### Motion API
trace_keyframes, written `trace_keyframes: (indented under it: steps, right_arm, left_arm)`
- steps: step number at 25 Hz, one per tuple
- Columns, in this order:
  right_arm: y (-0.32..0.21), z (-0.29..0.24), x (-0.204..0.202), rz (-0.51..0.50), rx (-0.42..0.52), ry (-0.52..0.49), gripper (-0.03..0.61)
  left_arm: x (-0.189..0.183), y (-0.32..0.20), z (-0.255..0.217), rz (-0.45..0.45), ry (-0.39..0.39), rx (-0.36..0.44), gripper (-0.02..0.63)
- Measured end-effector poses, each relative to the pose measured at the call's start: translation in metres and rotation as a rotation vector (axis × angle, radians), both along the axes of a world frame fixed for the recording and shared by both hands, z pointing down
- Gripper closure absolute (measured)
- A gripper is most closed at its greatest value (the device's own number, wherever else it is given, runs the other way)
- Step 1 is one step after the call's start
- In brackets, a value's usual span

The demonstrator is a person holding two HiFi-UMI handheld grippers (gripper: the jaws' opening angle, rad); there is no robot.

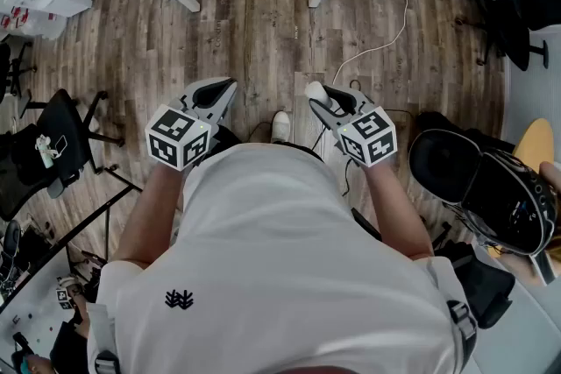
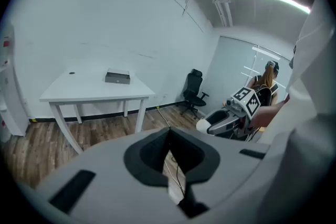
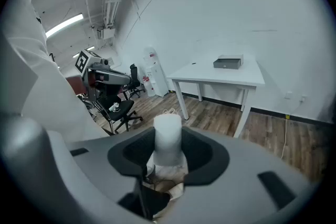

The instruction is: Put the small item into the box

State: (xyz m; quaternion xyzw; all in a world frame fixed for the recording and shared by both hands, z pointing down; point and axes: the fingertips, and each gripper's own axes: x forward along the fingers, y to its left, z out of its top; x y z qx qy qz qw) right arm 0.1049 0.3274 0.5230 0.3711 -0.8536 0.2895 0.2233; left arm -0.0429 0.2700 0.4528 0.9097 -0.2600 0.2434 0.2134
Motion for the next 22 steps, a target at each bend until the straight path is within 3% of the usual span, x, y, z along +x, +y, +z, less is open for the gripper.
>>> trace_keyframes:
  steps: [5, 11, 17, 22]
  right_arm:
    - [-0.016, 0.007, 0.018, 0.006, -0.002, 0.019, 0.414]
    - [-0.042, 0.008, 0.011, 0.060, -0.008, 0.019, 0.414]
    - [-0.095, 0.015, -0.018, 0.192, -0.069, 0.029, 0.414]
    - [-0.165, 0.018, -0.005, 0.351, -0.111, -0.025, 0.414]
  left_arm:
    - [0.014, -0.013, 0.001, 0.004, 0.011, -0.001, 0.606]
    - [0.009, -0.044, 0.003, 0.045, 0.031, -0.002, 0.606]
    - [-0.020, -0.116, 0.016, 0.127, 0.088, -0.008, 0.606]
    - [-0.019, -0.192, 0.012, 0.211, 0.098, 0.009, 0.606]
